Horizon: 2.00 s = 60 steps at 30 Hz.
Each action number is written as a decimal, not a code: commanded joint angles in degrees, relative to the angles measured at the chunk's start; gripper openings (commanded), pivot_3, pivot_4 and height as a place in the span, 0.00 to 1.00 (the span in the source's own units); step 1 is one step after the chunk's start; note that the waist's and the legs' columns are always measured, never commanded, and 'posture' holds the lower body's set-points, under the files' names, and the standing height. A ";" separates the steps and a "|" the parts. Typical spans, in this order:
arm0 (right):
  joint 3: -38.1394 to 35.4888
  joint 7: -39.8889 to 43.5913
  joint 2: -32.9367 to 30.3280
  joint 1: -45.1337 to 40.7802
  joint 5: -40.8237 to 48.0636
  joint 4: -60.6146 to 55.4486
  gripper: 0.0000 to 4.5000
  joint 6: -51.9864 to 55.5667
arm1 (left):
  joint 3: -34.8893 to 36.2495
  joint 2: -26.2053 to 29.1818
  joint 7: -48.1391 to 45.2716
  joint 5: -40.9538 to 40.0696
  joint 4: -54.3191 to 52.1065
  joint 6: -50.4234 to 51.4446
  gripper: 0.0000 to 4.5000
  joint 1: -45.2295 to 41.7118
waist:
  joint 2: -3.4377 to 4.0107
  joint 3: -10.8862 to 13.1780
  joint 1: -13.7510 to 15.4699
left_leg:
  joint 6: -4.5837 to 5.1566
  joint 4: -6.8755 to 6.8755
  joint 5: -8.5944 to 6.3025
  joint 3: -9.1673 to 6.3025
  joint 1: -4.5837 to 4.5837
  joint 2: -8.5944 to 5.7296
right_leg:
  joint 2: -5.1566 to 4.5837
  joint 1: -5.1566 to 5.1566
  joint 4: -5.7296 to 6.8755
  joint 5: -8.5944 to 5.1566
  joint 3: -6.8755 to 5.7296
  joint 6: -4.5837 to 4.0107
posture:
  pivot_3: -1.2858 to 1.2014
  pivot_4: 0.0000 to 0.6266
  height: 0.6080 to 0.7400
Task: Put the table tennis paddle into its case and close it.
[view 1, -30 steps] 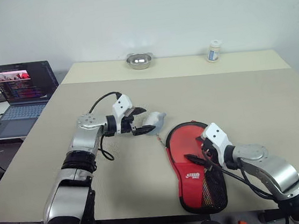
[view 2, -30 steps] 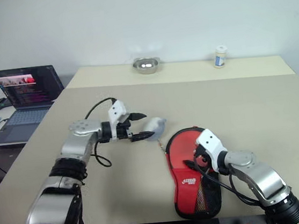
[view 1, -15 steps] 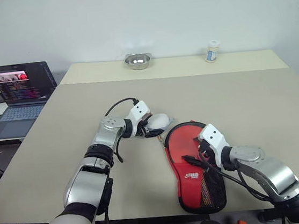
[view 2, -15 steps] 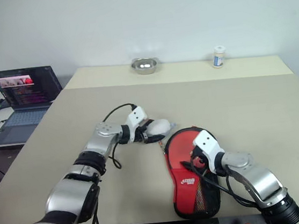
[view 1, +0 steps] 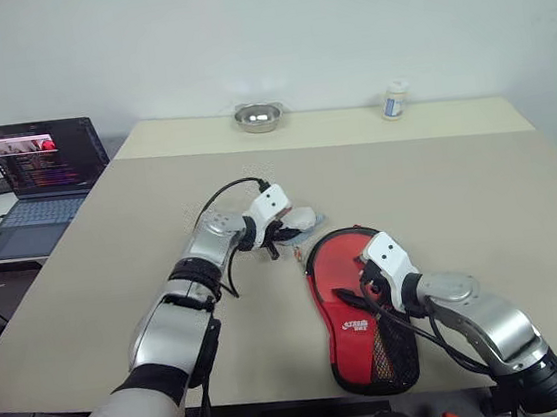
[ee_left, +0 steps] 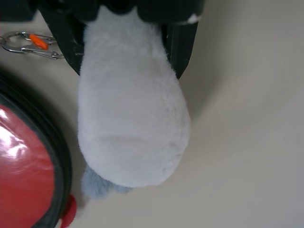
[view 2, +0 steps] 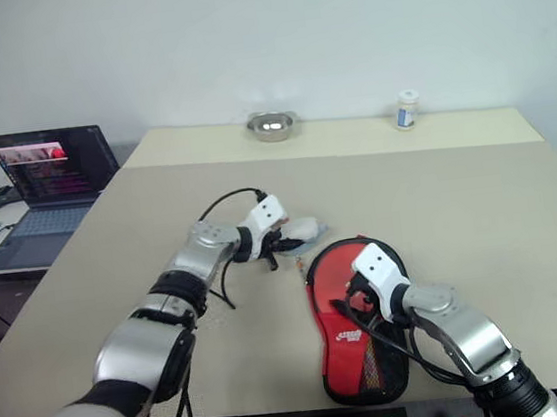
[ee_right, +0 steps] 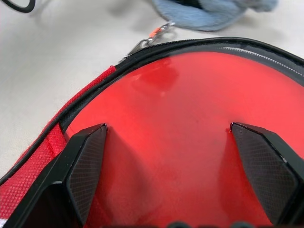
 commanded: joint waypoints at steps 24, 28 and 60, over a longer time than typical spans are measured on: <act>8.61 5.20 -4.46 4.94 -0.99 1.07 1.00 8.33 | -13.95 -25.79 38.57 23.87 8.48 -11.32 0.13 -18.44 | -0.07 -0.08 0.17 | -0.02 -0.14 -0.02 0.00 -0.18 0.00 | -0.03 -0.07 -0.31 -0.02 -0.03 0.03 | 0.52 0.24 1.00; 8.55 4.98 -4.54 5.23 -0.85 0.53 1.00 8.84 | -13.29 -29.73 36.15 22.79 7.91 -15.24 0.13 -18.28 | 0.05 -0.15 0.17 | -0.03 -0.15 -0.03 0.01 -0.20 0.00 | -0.04 -0.08 -0.37 -0.02 -0.03 0.03 | 0.52 0.24 1.00; 8.48 4.37 -3.60 3.58 -1.35 1.77 1.00 8.54 | -9.61 -38.20 14.22 13.21 5.86 -21.43 0.12 -10.79 | 0.35 -0.37 0.05 | -0.02 -0.16 -0.03 0.00 -0.19 0.00 | 0.00 -0.07 -0.36 -0.04 -0.06 0.05 | 0.52 0.24 1.00</act>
